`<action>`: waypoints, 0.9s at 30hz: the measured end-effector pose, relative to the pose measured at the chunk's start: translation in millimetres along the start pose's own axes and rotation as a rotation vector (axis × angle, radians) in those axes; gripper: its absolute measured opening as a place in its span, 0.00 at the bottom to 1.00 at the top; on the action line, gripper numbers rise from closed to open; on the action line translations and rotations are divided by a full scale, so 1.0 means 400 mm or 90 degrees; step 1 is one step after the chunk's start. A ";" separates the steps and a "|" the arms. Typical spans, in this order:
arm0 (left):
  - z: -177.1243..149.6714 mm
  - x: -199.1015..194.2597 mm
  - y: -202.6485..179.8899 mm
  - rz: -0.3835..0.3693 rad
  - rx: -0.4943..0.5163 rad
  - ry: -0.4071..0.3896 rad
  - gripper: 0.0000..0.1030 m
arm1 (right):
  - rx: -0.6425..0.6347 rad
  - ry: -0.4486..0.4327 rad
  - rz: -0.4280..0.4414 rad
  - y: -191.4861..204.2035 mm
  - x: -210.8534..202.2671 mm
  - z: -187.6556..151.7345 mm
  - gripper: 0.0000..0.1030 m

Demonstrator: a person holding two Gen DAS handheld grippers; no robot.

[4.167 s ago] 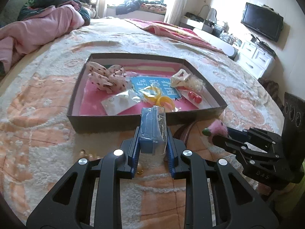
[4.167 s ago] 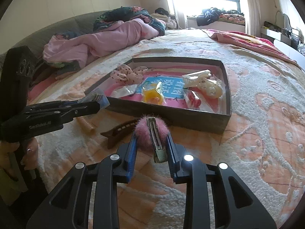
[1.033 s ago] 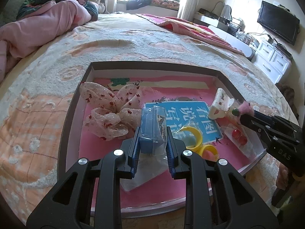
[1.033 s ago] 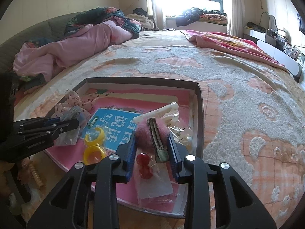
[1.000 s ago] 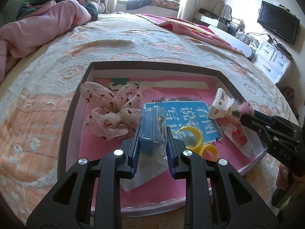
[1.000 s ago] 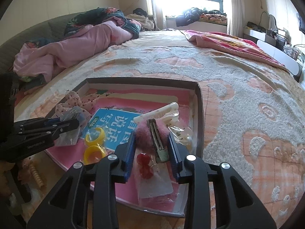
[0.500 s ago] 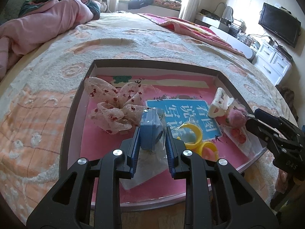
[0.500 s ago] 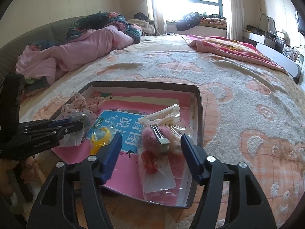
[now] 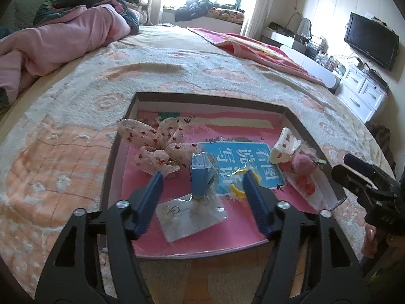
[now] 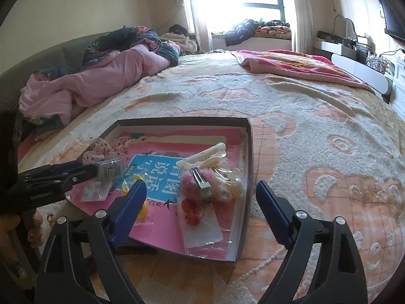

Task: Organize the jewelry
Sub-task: 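Open both tools to release the items and withdraw from the tray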

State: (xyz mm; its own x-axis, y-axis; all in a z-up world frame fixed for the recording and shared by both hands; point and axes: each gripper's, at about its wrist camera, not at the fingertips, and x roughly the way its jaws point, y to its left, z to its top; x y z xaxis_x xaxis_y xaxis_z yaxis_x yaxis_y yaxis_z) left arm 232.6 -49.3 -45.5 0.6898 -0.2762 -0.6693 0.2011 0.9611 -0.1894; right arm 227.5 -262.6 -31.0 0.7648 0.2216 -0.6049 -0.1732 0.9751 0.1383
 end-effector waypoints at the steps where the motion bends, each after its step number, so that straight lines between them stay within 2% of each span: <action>1: 0.002 -0.006 -0.001 0.000 -0.001 -0.003 0.61 | 0.000 -0.002 -0.003 -0.001 -0.004 -0.001 0.86; 6: 0.006 -0.056 0.002 0.002 -0.010 -0.034 0.83 | -0.005 -0.010 -0.015 0.007 -0.026 -0.010 0.89; 9: 0.005 -0.080 0.004 0.011 -0.011 -0.051 0.88 | -0.013 -0.021 -0.017 0.015 -0.045 -0.013 0.90; 19: -0.017 -0.154 -0.003 0.031 -0.005 -0.087 0.89 | -0.031 -0.060 -0.009 0.044 -0.109 -0.026 0.90; 27: -0.047 -0.201 -0.001 0.045 -0.001 -0.101 0.89 | -0.033 -0.061 0.012 0.078 -0.144 -0.055 0.90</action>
State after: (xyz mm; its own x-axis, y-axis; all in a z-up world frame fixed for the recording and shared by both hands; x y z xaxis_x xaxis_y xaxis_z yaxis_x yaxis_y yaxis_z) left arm 164.0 -27.6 -5.1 0.8031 -0.2046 -0.5596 0.1470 0.9782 -0.1467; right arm 164.2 -244.8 -9.1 0.8168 0.2409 -0.5242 -0.2177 0.9702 0.1067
